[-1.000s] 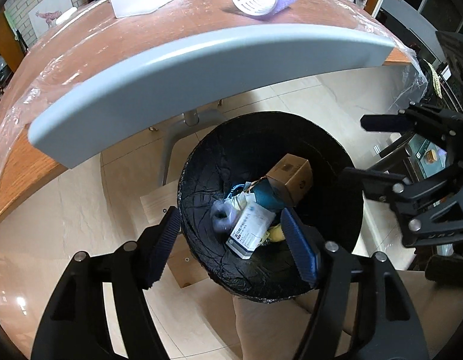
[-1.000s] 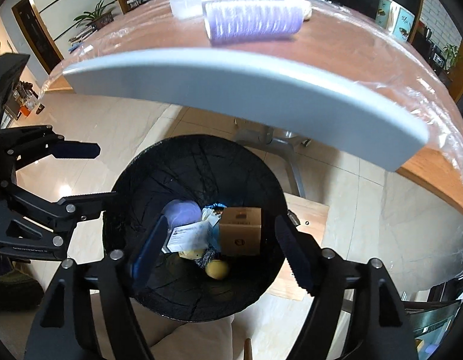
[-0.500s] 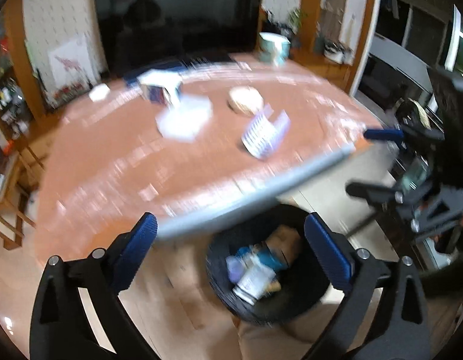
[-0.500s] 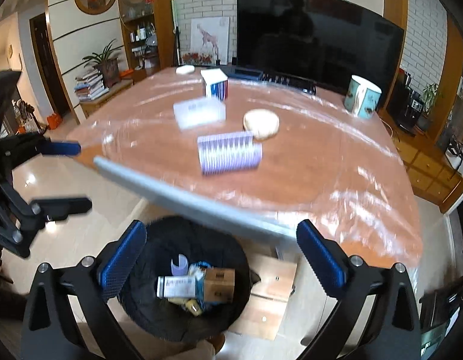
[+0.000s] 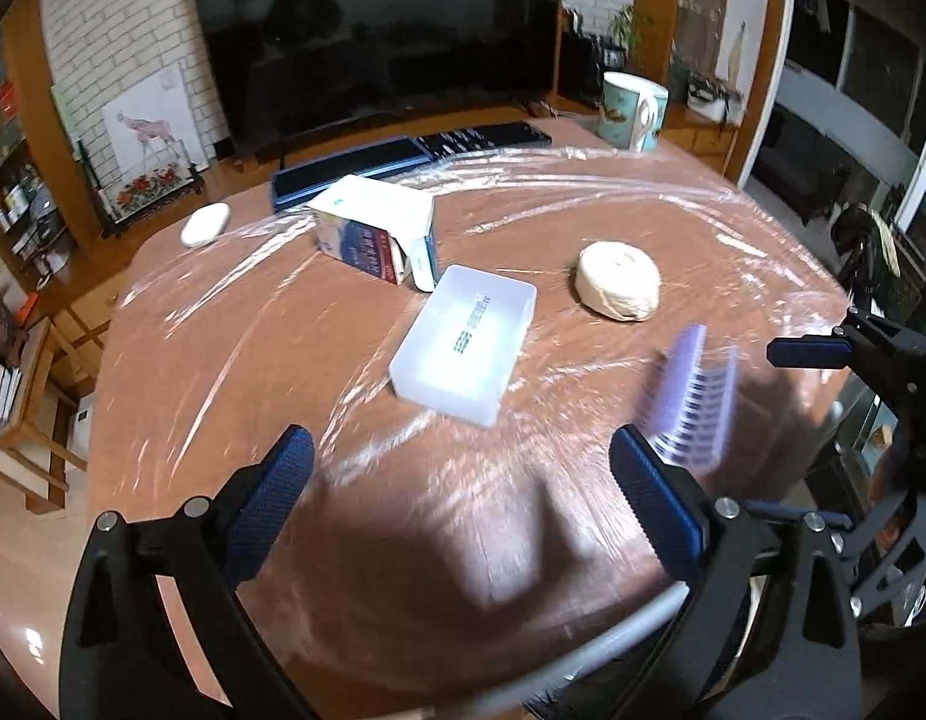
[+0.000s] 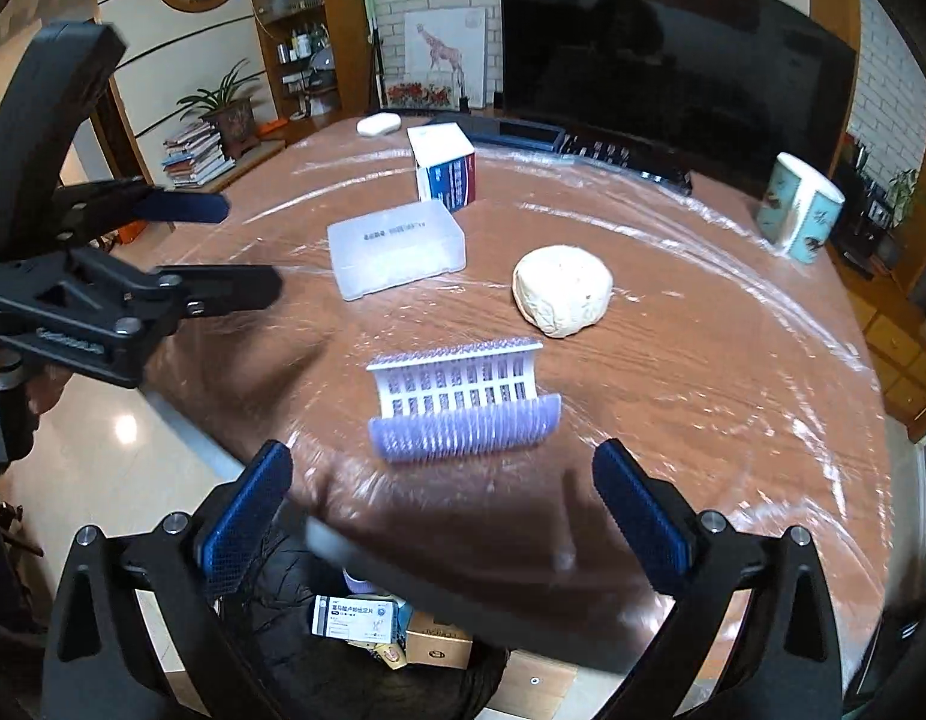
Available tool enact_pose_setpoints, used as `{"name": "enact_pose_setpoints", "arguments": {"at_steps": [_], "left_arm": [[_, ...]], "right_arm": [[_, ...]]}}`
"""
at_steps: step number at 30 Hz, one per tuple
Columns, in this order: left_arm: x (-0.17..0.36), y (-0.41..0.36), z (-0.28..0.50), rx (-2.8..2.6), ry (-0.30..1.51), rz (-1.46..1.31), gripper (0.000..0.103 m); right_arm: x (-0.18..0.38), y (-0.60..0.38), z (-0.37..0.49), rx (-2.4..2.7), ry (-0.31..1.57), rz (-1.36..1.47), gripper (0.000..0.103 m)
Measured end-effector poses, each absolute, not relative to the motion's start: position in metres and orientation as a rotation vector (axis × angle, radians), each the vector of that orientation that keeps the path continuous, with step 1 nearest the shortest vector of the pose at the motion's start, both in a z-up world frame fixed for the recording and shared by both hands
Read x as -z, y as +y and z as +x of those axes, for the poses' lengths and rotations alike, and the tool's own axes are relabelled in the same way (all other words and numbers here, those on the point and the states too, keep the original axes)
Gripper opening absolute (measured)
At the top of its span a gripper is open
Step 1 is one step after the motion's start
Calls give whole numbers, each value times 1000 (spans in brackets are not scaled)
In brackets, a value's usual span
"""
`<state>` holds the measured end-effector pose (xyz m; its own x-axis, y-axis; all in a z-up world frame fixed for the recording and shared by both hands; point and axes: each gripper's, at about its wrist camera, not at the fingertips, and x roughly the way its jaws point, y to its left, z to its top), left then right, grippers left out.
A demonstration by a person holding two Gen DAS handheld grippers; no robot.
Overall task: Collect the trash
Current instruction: 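Move both tools back over the table toward the remaining items, then grasp the translucent white plastic box with the left tool while the right tool grasps the white-purple roller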
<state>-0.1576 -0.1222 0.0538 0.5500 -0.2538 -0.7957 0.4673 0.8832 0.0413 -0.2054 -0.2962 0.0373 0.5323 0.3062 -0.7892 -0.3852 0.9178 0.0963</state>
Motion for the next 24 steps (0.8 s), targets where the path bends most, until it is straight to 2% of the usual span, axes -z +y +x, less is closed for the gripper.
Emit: {"name": "enact_pose_setpoints", "arguments": {"at_steps": [18,24], "left_arm": [[-18,-154,-92,515,977,380,99],[-15,-158,-85,540,989,379,85]], "right_arm": [[-21,-287,-164,-490,976,-39,98],[-17,-287,-162,-507,983,-26,87]]}}
